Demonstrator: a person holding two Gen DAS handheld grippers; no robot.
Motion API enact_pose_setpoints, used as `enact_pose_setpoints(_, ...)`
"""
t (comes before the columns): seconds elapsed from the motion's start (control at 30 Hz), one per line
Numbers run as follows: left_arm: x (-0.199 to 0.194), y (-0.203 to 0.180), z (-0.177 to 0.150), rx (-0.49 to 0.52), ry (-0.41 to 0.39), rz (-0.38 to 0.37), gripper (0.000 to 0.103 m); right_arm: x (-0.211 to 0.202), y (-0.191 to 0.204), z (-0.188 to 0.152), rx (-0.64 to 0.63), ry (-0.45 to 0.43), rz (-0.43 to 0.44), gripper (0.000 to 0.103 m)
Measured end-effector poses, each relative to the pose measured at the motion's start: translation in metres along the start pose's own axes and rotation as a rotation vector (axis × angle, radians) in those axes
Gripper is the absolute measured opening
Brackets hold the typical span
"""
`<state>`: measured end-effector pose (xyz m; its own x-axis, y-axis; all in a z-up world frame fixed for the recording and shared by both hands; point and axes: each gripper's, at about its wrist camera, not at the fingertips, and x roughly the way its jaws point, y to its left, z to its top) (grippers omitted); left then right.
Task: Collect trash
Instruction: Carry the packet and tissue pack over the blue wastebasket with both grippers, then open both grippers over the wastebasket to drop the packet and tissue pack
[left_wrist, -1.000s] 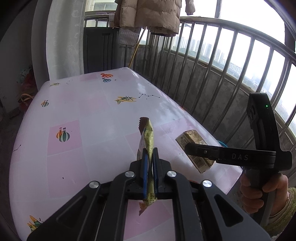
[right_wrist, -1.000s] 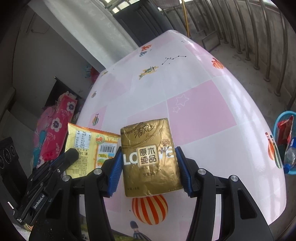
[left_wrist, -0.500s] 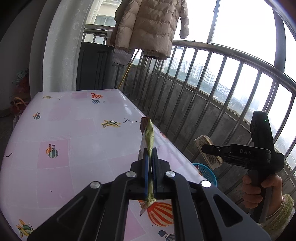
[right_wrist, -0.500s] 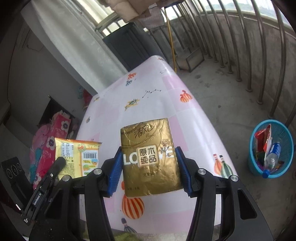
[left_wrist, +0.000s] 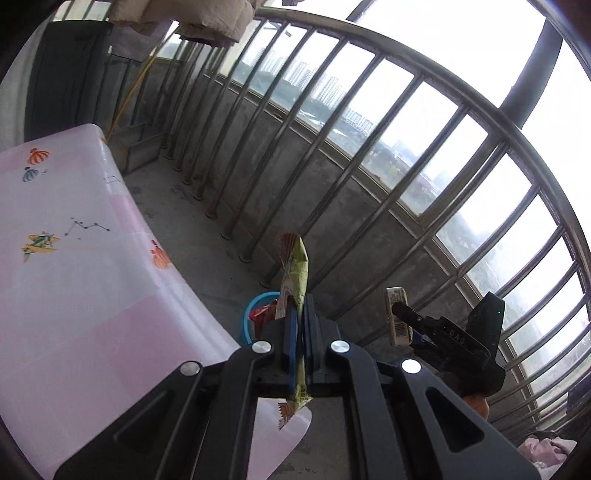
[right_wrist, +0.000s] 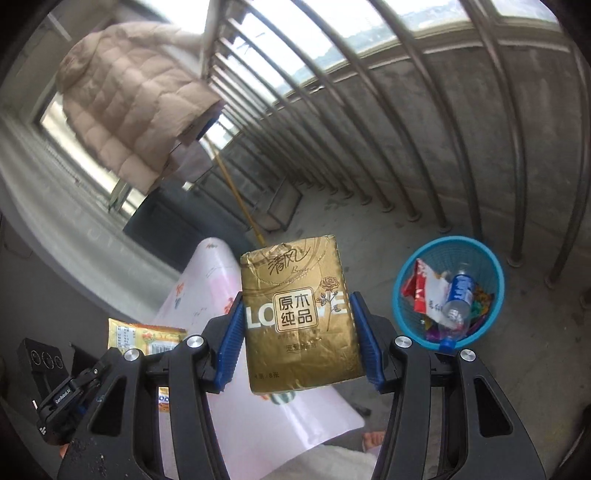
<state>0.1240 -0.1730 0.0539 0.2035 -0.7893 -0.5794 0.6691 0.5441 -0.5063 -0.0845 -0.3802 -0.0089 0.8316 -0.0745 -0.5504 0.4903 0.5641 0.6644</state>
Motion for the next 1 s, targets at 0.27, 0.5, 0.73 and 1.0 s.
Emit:
enact_pose_setpoints(0.27, 0.204, -0.020, 0.025, 0.005, 0.334, 0.098, 0.003, 0.065, -0.112, 0.007, 0.330, 0.052, -0.087, 0.051)
enact_pose_setpoints(0.5, 0.345, 0.007, 0.009, -0.021, 0.530, 0.240, 0.003, 0.116, -0.176, 0.019, 0.444, 0.086, -0.151, 0.052)
enact_pose_setpoints(0.73, 0.410, 0.028, -0.010, -0.001, 0.587, 0.256, 0.008, 0.157, -0.224, 0.019, 0.495, 0.120, -0.233, 0.054)
enact_pose_setpoints(1.0, 0.408, 0.022, -0.007, -0.064, 0.550, 0.144, 0.048, 0.150, -0.243, 0.007, 0.564, 0.113, -0.253, 0.067)
